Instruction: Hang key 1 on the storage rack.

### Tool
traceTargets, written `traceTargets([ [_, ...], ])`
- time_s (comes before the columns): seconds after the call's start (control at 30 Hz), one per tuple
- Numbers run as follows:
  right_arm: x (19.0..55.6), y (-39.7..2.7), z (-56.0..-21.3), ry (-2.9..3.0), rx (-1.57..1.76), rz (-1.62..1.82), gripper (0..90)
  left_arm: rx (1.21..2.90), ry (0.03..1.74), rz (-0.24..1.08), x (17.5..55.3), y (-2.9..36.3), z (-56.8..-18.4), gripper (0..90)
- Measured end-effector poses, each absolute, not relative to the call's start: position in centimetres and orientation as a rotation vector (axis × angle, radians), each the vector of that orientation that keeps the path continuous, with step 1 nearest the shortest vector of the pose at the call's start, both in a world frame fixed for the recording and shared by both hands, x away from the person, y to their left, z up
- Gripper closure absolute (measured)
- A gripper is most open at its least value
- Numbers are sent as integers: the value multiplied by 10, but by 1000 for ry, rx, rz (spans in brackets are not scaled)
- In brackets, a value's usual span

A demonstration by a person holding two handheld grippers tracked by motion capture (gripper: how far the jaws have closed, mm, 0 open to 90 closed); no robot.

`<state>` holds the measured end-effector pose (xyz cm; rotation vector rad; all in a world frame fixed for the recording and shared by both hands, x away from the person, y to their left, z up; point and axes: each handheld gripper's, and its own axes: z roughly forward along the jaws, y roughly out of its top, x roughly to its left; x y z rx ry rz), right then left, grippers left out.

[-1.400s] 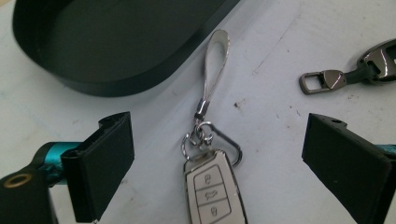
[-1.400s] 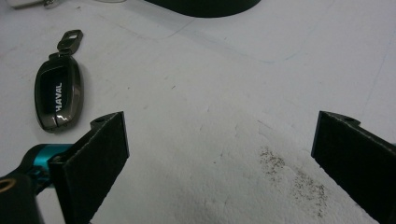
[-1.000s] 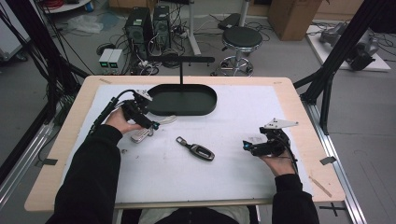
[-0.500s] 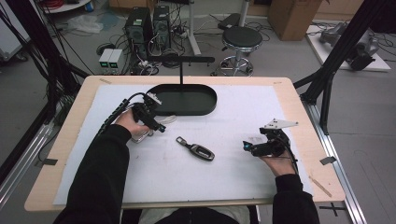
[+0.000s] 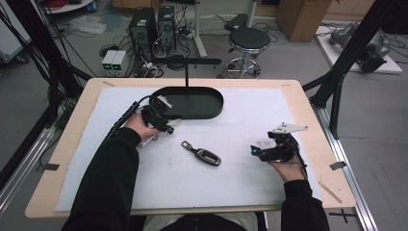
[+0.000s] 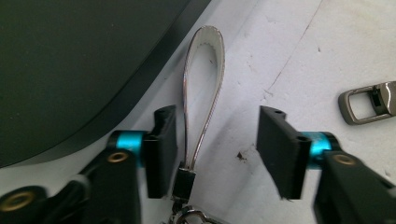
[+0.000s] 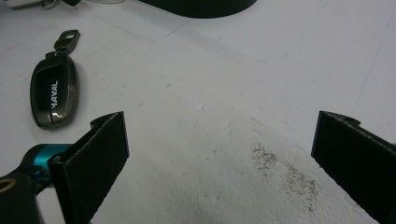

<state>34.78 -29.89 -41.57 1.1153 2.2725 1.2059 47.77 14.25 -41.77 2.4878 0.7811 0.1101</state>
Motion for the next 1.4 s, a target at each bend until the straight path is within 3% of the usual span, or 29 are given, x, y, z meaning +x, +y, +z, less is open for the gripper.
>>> traceTargets([
  [0.23, 347, -300, -416, 2265, 1122, 1205, 32, 2486, 835, 108, 481, 144, -420, 640],
  [0.37, 347, -300, -416, 2268, 1117, 1215, 32, 2495, 838, 137, 481, 148, -419, 849],
  [0.4, 347, -300, -416, 2267, 1114, 1216, 32, 2492, 836, 139, 481, 148, -418, 861],
  [0.63, 347, -300, -417, 2267, 1119, 1209, 32, 2475, 761, 166, 478, 152, -410, 867],
  [0.9, 346, -301, -416, 2256, 1110, 1214, 32, 2309, 729, 58, 477, 170, -387, 868],
  [1.4, 346, -302, -416, 2245, 1106, 1230, 32, 2024, 763, 146, 475, 214, -317, 868],
])
